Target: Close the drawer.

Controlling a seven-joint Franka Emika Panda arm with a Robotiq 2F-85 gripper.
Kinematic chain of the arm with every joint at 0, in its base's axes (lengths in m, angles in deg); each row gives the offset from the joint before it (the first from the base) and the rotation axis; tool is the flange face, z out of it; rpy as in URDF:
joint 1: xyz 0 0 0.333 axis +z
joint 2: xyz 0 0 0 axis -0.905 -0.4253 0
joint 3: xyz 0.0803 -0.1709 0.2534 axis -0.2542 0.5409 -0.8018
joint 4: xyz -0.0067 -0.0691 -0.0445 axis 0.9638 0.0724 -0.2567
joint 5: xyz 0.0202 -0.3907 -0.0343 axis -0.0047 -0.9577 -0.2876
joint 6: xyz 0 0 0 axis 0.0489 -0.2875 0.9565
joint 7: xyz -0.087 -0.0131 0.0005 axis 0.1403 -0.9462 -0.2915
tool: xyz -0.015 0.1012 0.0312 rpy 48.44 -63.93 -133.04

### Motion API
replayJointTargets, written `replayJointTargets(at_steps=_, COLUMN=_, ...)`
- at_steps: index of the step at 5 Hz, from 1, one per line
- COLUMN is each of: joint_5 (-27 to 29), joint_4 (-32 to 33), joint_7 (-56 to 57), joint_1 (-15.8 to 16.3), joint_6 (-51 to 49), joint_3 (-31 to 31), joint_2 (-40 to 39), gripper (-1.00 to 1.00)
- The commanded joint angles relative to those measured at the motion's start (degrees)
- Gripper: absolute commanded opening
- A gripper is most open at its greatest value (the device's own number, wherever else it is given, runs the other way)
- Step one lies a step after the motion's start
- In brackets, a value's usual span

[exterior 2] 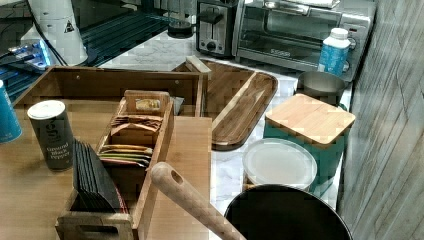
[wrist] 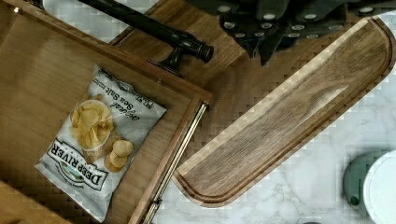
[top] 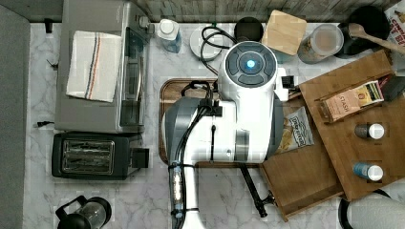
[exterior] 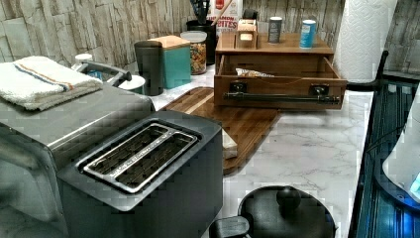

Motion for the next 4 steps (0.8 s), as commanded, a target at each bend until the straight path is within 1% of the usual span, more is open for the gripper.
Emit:
replayJointTargets(at_steps=1, joint_5=-0.30, joint_4=0.03, joint_7=0.00, joint_1=-0.03, joint_6=0.01, joint_3=-0.03, joint_2=-0.16, gripper=-1.00)
replayJointTargets(at_steps=2, joint_5=0.06, joint_4=4.54, joint_7=2.48, joint_1=0.36, joint_6=2.74, joint_3=-0.58, joint_2=2.33, gripper=-1.00)
replayJointTargets(at_steps=3, joint_5=1.15, joint_4=12.16, joint_7=11.68, joint_1=1.56, joint_6=8.34, joint_3=-1.76, joint_2=7.36, gripper=-1.00)
replayJointTargets(at_steps=4, joint_5=5.22, joint_4=10.79, joint_7=19.31, joint_1=1.61, joint_6=7.78, joint_3=-1.99, joint_2=7.52, gripper=-1.00)
